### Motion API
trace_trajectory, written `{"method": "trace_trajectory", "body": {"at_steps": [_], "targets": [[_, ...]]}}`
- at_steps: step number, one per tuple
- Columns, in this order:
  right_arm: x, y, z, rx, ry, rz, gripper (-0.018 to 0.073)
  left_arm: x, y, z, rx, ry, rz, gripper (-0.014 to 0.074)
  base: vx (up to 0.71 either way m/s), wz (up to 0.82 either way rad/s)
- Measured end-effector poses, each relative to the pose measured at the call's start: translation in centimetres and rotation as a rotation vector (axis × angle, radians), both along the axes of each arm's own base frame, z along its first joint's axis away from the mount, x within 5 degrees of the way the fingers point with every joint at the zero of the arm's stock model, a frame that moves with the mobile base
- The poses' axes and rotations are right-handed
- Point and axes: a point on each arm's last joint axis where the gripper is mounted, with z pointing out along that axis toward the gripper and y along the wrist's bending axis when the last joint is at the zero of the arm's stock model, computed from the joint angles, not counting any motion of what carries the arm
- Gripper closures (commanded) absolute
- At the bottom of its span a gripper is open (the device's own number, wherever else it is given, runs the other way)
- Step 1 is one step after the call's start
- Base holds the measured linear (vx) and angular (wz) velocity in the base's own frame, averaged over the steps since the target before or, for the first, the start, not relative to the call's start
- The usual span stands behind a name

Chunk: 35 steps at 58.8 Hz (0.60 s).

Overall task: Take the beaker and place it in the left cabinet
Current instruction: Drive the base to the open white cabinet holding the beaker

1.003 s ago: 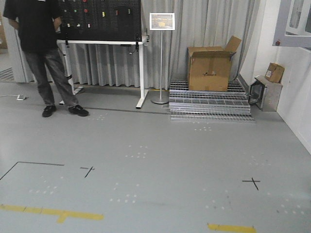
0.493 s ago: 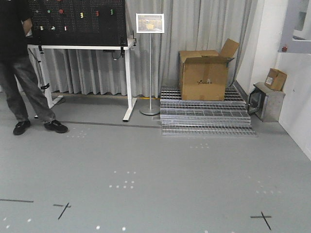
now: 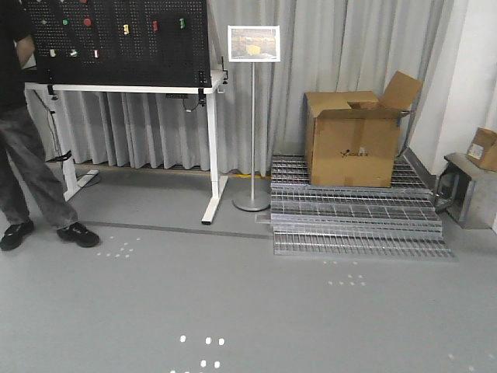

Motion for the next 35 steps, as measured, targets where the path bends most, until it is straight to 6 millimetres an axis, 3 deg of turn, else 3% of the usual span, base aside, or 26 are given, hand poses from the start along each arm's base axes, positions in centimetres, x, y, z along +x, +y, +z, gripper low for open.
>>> {"method": "trace_trajectory", "body": {"at_steps": [35], "targets": [[0.00, 0.00, 0.00, 0.000, 0.000, 0.000, 0.0560, 0.00, 0.00, 0.00, 0.000, 0.000, 0.000, 0.0593, 0.74, -0.08]]}}
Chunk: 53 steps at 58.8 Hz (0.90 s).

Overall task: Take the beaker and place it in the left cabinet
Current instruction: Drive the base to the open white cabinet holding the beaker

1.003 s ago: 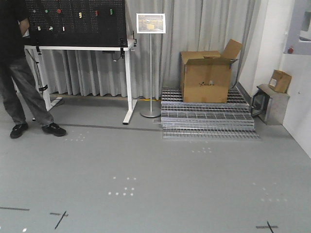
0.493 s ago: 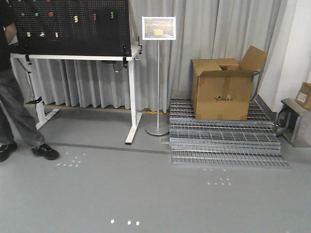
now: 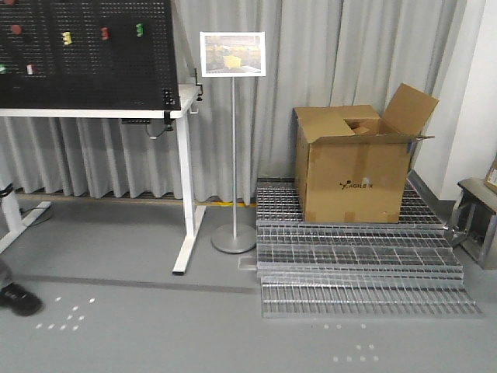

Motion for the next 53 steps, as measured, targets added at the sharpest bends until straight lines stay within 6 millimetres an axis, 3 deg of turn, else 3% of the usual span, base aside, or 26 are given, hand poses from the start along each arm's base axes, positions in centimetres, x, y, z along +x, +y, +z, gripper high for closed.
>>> {"method": "trace_trajectory", "body": {"at_steps": [29, 53], "targets": [[0.00, 0.00, 0.00, 0.000, 0.000, 0.000, 0.0560, 0.00, 0.00, 0.00, 0.000, 0.000, 0.000, 0.0593, 0.68, -0.20], [0.00, 0.00, 0.00, 0.000, 0.000, 0.000, 0.0560, 0.00, 0.00, 0.00, 0.000, 0.000, 0.000, 0.0593, 0.59, -0.66]]}}
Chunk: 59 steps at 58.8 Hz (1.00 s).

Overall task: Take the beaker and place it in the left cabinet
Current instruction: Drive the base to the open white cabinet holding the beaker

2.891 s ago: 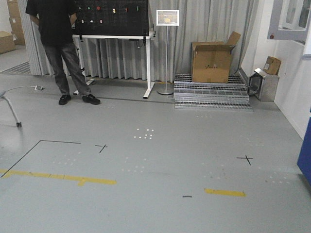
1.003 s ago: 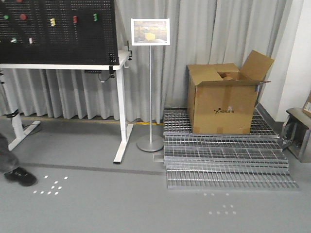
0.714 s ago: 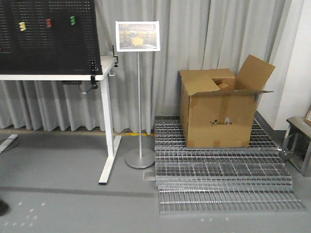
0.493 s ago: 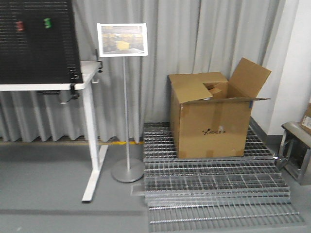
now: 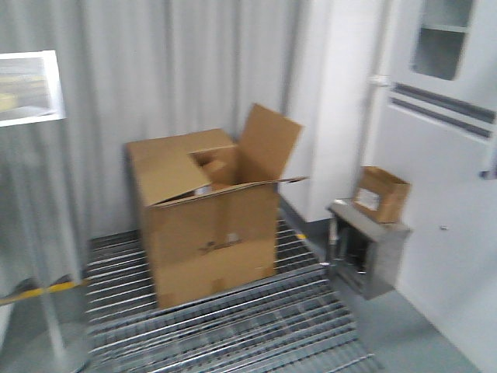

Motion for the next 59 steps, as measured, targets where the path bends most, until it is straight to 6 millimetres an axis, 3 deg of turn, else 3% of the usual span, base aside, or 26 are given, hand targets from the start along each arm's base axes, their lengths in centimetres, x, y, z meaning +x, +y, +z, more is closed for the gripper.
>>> {"method": "trace_trajectory", "body": {"at_steps": [59], "targets": [[0.00, 0.00, 0.00, 0.000, 0.000, 0.000, 0.0560, 0.00, 0.00, 0.00, 0.000, 0.000, 0.000, 0.0593, 0.47, -0.79]]}}
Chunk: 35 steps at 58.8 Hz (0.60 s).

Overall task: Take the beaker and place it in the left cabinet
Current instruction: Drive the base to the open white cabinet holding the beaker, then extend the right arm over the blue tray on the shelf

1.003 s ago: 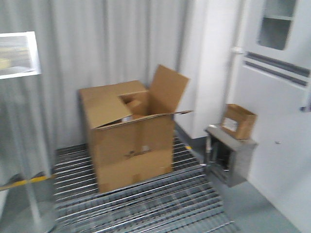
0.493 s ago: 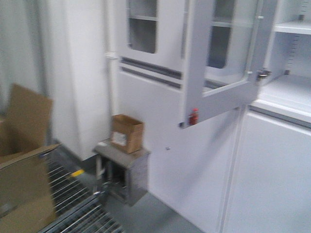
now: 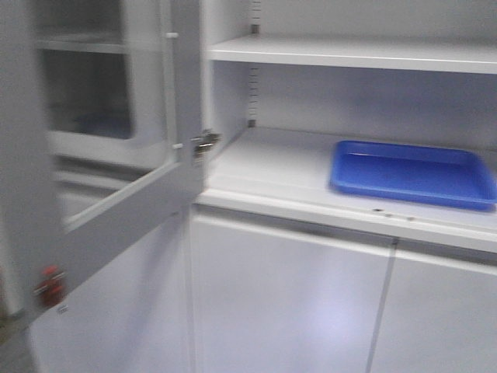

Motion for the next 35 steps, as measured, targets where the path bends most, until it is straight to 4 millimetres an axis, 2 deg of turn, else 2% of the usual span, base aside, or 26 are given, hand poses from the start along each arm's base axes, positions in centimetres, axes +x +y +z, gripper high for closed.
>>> {"method": "trace_trajectory", "body": {"at_steps": [17, 35], "targets": [[0.00, 0.00, 0.00, 0.000, 0.000, 0.000, 0.0560, 0.00, 0.00, 0.00, 0.000, 0.000, 0.000, 0.0593, 0.41, -0.67], [0.00, 0.00, 0.00, 0.000, 0.000, 0.000, 0.0560, 0.00, 0.00, 0.00, 0.000, 0.000, 0.000, 0.0593, 0.37, -0.31]]}}
